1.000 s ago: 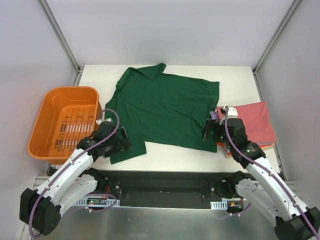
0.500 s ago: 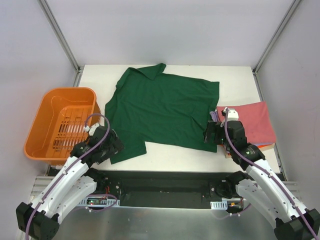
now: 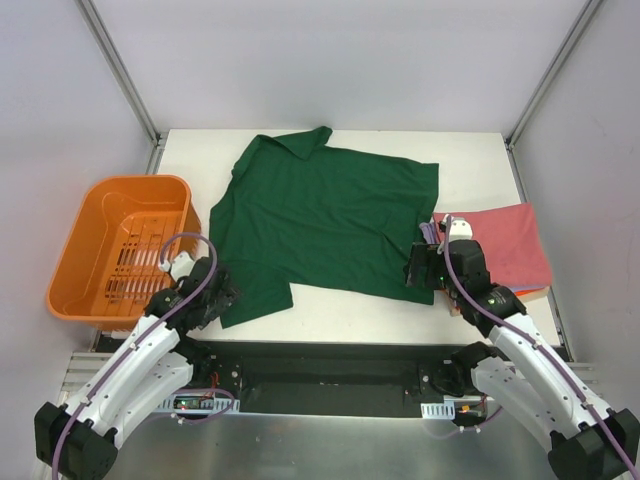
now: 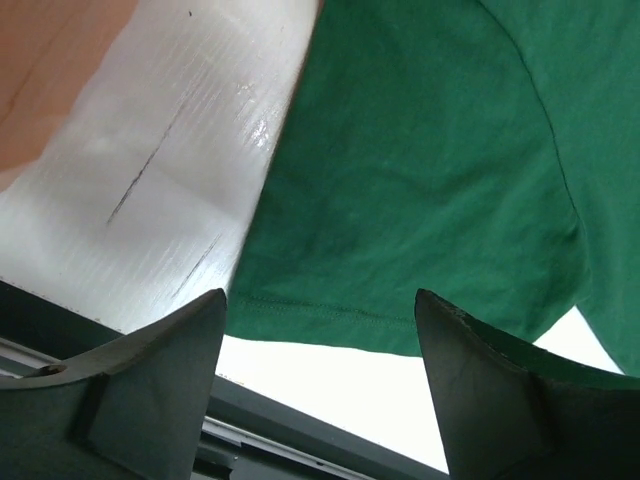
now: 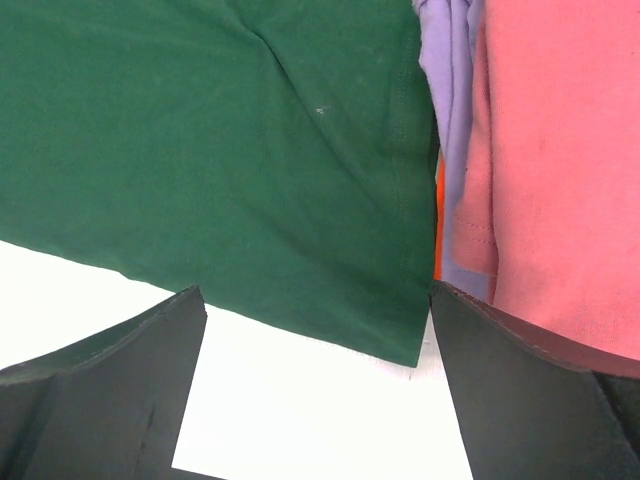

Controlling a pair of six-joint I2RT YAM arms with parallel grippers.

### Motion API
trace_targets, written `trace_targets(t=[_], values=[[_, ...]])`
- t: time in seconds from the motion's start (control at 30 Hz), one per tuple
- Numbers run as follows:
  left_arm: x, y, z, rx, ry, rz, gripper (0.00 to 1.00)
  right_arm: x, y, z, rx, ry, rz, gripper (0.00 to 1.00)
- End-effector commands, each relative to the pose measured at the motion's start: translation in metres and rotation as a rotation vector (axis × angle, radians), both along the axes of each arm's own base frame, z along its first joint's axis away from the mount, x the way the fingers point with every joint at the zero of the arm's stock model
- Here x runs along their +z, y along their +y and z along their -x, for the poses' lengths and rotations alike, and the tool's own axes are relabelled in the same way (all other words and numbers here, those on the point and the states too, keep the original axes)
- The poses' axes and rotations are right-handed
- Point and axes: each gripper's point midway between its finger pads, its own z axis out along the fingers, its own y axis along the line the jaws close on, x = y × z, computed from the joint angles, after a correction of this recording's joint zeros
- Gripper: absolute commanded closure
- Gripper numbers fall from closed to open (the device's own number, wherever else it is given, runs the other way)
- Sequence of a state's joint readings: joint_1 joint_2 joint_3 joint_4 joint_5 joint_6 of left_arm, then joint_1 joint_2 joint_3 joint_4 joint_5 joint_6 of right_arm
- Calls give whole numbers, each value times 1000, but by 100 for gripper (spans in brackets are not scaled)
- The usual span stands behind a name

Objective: Fold and stack the t-shirts
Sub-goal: Flatten out the tshirt, then grap the side of the flattened tshirt closest away from the robot with both arms

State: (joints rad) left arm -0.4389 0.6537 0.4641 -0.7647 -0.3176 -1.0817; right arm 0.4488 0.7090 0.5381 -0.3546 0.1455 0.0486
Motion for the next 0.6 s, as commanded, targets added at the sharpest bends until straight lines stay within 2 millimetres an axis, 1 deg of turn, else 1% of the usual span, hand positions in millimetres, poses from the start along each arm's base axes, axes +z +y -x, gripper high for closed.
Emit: trace_targets(t=[0.0,0.07,0.13,0.2,0.27,0.33,0.4,0.47,0.53,0.57], values=[[-20,-7,24,7,135,45,27,5,2,-5,-2,-21,-11,4],[-21,-10,26,-1,149,61,29,5,2,-6,-3,-25,-10,4],[-19,-10,25,4,156,58,28,4,1,-6,-6,-23,-6,4],[-16,-15,24,-8,167,65,27,4,0,-6,-6,-22,-2,4],[-10,-18,20,-30,179,41,27,3,-1,-6,-7,-21,6,4],[-4,-25,14,-76,201,11,25,3,0,-6,-1,-20,10,4],[9,-31,0,-108,160,-42,25,1,-1,-6,-4,-13,16,4],[19,-35,-9,-129,129,-79,22,-1,-2,-5,-3,-1,24,4],[23,-37,-11,-138,129,-86,21,0,-3,-6,-5,-6,26,4],[21,-34,-9,-129,139,-98,21,-1,-2,-5,-3,-5,26,4]])
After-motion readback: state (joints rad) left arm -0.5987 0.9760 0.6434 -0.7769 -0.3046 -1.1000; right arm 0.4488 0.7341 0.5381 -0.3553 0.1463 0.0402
